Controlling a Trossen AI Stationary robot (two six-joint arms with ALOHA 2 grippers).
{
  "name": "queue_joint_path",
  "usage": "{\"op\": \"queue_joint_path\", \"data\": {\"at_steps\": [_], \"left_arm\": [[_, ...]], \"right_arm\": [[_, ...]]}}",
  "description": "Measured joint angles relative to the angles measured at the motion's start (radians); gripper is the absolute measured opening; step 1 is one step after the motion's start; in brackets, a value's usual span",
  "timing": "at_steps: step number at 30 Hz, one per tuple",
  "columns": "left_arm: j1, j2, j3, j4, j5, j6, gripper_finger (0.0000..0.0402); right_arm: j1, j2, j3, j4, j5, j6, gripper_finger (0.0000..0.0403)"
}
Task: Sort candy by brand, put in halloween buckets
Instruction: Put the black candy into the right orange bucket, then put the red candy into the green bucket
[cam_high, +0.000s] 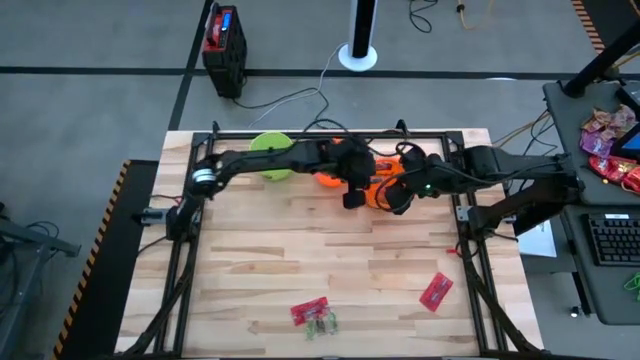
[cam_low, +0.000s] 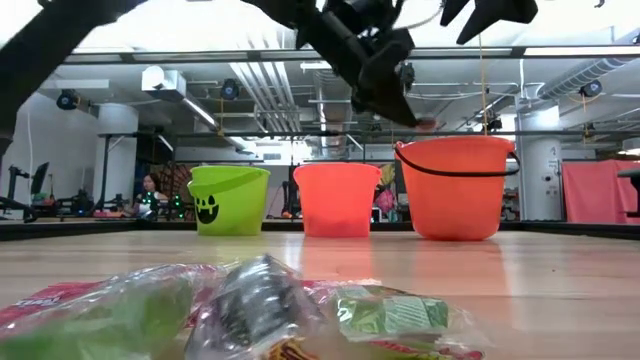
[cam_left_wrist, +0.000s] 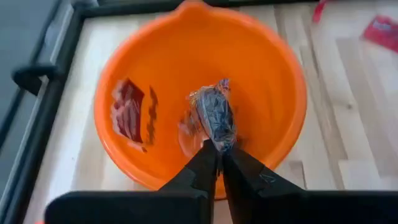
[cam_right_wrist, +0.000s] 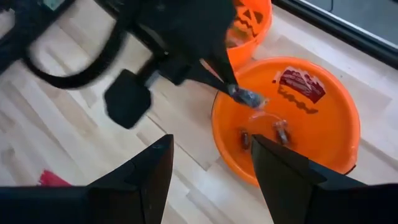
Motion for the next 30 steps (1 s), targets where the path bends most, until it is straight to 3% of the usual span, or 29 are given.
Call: {"op": "queue_joint_path", "data": {"at_steps": [9, 16, 23, 30], "left_arm": [[0.003, 0.202, 0.381, -0.244, 0.026, 0.002, 0.0088], [0.027, 0.18, 0.351, -0.353, 0.004, 0.064, 0.0145], [0.066, 0.105, 0.351, -0.525, 0.065, 0.084, 0.0129], [0.067, -0.057, 0.347, -0.632, 0.109, 0.089, 0.0089]], "right_arm": [[0.0, -0.011, 0.0, -0.01, -0.017, 0.018, 0.0206], [0.046, -0.013, 0.0, -0.03, -0.083, 0.106, 0.0206], [0.222, 0.004, -0.058, -0.045, -0.273, 0.385, 0.0206], [0.485, 0.011, -0.284, -0.018, -0.343, 0.816, 0.0206]]}}
